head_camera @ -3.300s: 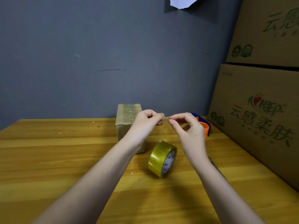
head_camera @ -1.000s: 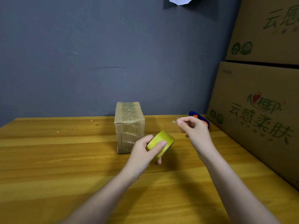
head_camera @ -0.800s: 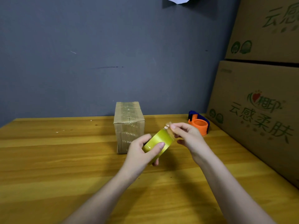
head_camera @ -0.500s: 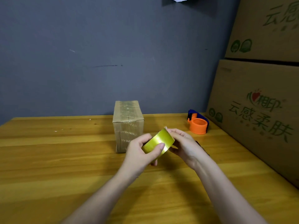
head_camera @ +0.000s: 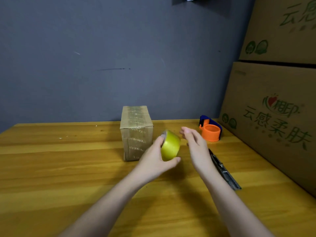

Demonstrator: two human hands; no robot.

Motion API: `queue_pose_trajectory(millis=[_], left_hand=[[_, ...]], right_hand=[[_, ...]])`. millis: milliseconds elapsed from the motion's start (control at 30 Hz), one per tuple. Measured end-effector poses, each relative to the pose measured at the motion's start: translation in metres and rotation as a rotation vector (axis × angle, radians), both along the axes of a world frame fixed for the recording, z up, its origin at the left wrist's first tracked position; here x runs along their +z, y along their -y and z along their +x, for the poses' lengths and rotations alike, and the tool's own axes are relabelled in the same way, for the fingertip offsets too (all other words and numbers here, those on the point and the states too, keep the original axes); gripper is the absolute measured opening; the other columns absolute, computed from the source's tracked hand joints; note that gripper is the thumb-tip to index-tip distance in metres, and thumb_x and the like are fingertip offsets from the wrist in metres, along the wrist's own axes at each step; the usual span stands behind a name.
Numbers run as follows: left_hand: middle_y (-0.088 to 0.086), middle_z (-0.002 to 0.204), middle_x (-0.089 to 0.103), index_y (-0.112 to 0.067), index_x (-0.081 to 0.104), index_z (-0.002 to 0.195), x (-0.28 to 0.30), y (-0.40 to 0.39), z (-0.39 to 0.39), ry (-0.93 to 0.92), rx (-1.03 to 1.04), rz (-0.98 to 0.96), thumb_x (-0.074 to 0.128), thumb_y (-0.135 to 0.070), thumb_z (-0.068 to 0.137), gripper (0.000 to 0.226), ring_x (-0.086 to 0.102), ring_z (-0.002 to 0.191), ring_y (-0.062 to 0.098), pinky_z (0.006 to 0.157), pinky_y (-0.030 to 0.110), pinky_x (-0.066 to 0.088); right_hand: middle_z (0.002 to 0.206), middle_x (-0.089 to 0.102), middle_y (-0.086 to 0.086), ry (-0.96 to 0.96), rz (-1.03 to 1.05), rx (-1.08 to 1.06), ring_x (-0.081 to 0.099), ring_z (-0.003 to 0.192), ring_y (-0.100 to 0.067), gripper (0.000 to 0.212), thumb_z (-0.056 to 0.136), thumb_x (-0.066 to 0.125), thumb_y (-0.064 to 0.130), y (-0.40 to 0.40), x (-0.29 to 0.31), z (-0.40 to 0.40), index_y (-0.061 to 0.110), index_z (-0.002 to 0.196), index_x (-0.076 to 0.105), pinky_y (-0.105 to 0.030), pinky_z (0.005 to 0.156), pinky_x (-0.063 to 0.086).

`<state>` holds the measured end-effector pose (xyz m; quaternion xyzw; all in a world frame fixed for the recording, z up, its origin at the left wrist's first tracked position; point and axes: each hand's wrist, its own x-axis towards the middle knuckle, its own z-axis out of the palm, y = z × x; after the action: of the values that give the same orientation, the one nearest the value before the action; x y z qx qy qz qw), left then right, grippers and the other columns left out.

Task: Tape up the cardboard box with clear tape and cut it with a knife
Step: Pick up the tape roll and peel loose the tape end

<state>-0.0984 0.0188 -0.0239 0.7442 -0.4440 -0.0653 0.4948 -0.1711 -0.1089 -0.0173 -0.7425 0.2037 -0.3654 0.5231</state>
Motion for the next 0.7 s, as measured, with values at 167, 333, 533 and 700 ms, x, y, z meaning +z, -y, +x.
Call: queue_pose_trajectory(millis=[167, 333, 533, 700], left_hand=[[0.001, 0.132, 0.055, -0.018, 0.037, 0.132, 0.002, 0.013, -0.014, 0.43, 0.09, 0.229, 0.067, -0.034, 0.073, 0.068, 0.055, 0.115, 0.025, 0.085, 0.032, 0.047], [0.006, 0.113, 0.065, -0.014, 0.046, 0.116, 0.009, 0.013, -0.016, 0.578, 0.109, 0.201, 0.064, -0.035, 0.073, 0.052, 0.06, 0.1, 0.029, 0.07, 0.033, 0.042], [0.007, 0.095, 0.066, -0.015, 0.048, 0.102, 0.013, 0.008, -0.013, 0.692, 0.062, 0.207, 0.061, -0.04, 0.076, 0.038, 0.061, 0.086, 0.029, 0.061, 0.031, 0.039], [0.007, 0.092, 0.066, -0.016, 0.047, 0.1, 0.01, 0.004, -0.011, 0.757, 0.017, 0.234, 0.06, -0.042, 0.077, 0.037, 0.061, 0.082, 0.029, 0.062, 0.032, 0.042]], right_hand=[[0.124, 0.06, 0.005, -0.202, -0.163, 0.012, 0.051, 0.118, -0.015, 0.047, 0.092, 0.035, 0.057, -0.017, 0.003, 0.011, 0.028, 0.119, 0.059, -0.036, 0.104, 0.038], [0.103, 0.07, 0.002, -0.192, -0.027, -0.033, 0.061, 0.105, -0.021, 0.07, 0.076, 0.024, 0.079, -0.017, 0.007, 0.017, 0.029, 0.097, 0.069, -0.046, 0.097, 0.045], [0.096, 0.074, -0.014, -0.237, 0.188, 0.208, 0.069, 0.094, -0.027, 0.055, 0.091, 0.042, 0.054, -0.004, 0.026, 0.016, 0.011, 0.095, 0.074, -0.034, 0.088, 0.053], [0.097, 0.074, -0.018, -0.157, 0.224, 0.231, 0.07, 0.087, -0.023, 0.058, 0.094, 0.038, 0.05, -0.007, 0.02, 0.014, 0.004, 0.098, 0.073, -0.018, 0.069, 0.055]])
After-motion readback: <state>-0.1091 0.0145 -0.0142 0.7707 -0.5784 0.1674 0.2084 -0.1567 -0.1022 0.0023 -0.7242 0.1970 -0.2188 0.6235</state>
